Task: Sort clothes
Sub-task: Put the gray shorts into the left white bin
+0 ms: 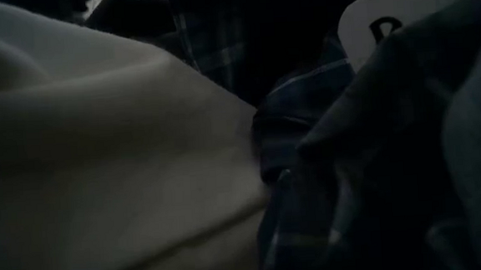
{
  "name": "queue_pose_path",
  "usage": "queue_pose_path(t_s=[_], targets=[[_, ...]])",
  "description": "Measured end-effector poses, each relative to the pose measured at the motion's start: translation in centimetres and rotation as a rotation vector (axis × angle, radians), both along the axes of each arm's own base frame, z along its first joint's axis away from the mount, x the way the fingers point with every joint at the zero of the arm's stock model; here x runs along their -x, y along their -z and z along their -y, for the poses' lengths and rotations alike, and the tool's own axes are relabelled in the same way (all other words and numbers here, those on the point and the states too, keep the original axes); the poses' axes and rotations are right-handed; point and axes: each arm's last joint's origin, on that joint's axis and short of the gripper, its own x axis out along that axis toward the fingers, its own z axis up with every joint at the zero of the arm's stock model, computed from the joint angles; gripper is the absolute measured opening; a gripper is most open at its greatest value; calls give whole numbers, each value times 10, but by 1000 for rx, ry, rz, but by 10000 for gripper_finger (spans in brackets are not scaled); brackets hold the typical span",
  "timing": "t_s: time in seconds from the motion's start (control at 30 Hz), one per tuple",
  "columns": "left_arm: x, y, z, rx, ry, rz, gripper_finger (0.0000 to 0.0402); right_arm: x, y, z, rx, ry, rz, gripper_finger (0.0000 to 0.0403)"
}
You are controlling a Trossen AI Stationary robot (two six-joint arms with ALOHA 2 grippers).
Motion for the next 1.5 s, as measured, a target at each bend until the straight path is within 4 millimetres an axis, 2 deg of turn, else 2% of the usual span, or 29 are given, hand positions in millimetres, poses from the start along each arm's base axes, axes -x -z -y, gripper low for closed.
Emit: queue_pose_path(t_s=[0.17,0.3,0.43,0.57,0.7,0.77,1.03,1.27,1.5], targets=[[2,18,-11,2,-34,-26,275,0,0,0,3,0,-4,182],[6,30,-20,-11,-67,-58,244,0,0,0,3,1,-4,182],[7,39,-29,-27,-91,-85,191,0,0,0,1,4,-4,182],[5,45,-34,-46,-93,-104,119,0,0,0,1,4,-4,182],[2,46,-35,-56,-62,-90,40,0,0,0,1,4,-4,182],[0,43,-34,-56,-53,-80,17,0,0,0,1,4,-4,182],[-18,10,-25,-30,1,32,20,0,0,0,2,4,-4,182],[-25,-40,-25,-89,18,212,12,0,0,0,2,4,-5,182],[-15,-94,-32,-144,28,376,13,0,0,0,2,4,-4,182]])
